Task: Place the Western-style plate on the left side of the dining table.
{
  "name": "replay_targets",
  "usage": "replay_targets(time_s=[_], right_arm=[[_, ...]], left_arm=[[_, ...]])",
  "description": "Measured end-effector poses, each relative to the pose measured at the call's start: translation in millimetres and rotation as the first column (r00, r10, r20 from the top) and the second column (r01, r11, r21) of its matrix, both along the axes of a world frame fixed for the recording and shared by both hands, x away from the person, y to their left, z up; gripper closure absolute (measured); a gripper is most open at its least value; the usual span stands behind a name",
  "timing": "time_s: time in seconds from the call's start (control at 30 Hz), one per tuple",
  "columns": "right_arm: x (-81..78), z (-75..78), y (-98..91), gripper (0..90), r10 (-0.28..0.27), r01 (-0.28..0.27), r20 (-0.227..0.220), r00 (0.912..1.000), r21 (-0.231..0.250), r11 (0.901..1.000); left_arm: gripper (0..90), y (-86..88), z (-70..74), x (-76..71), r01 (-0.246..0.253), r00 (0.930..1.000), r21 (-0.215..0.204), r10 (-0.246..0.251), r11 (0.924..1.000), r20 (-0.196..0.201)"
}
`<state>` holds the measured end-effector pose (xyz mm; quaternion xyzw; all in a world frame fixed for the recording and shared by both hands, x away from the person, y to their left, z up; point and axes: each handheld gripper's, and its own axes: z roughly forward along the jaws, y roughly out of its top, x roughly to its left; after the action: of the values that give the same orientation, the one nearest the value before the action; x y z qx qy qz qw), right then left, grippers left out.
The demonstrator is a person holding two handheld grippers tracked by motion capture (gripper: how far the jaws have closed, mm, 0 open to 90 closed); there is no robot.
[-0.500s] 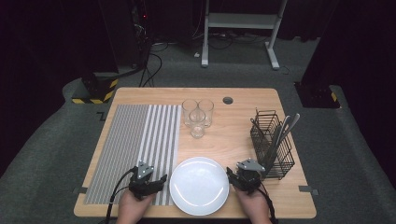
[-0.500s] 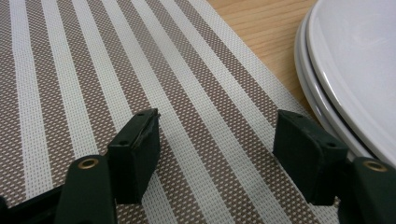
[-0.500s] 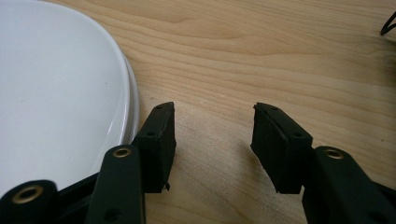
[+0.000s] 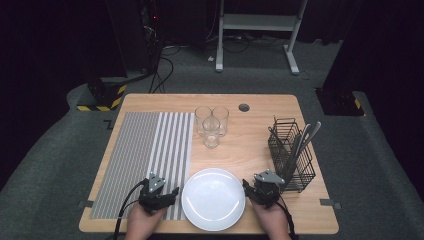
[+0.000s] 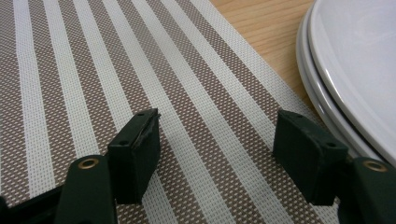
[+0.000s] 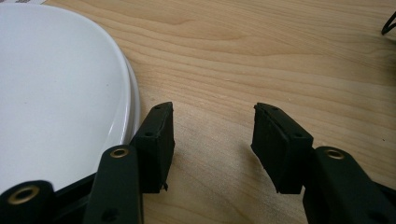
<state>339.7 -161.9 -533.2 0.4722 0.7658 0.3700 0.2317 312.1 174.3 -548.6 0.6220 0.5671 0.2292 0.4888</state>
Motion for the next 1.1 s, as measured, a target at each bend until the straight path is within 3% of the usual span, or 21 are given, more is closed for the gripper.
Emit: replay_targets(time_s=[0.77,0.87,1.1], right_arm=[[3.3,-0.2,-4.0,51.0,-0.01,0.011,-0.022,0.9997,0.035,0.9993],[2.4,0.0,-4.7,50.9,-0.016,0.016,-0.012,0.9998,0.039,0.9991],[0.7,0.8,-4.9,56.8,0.012,-0.012,0.006,0.9999,0.044,0.999]], left_arm=[[33.1,1.8,0.4,-0.5,0.006,1.0,-0.002,-0.006,1.0,-0.004],[33.3,3.0,1.1,-0.1,0.0,1.0,-0.03,-0.001,0.9995,-0.008],[35.9,5.6,2.6,-1.0,0.024,0.9996,-0.045,-0.025,0.9987,-0.014]])
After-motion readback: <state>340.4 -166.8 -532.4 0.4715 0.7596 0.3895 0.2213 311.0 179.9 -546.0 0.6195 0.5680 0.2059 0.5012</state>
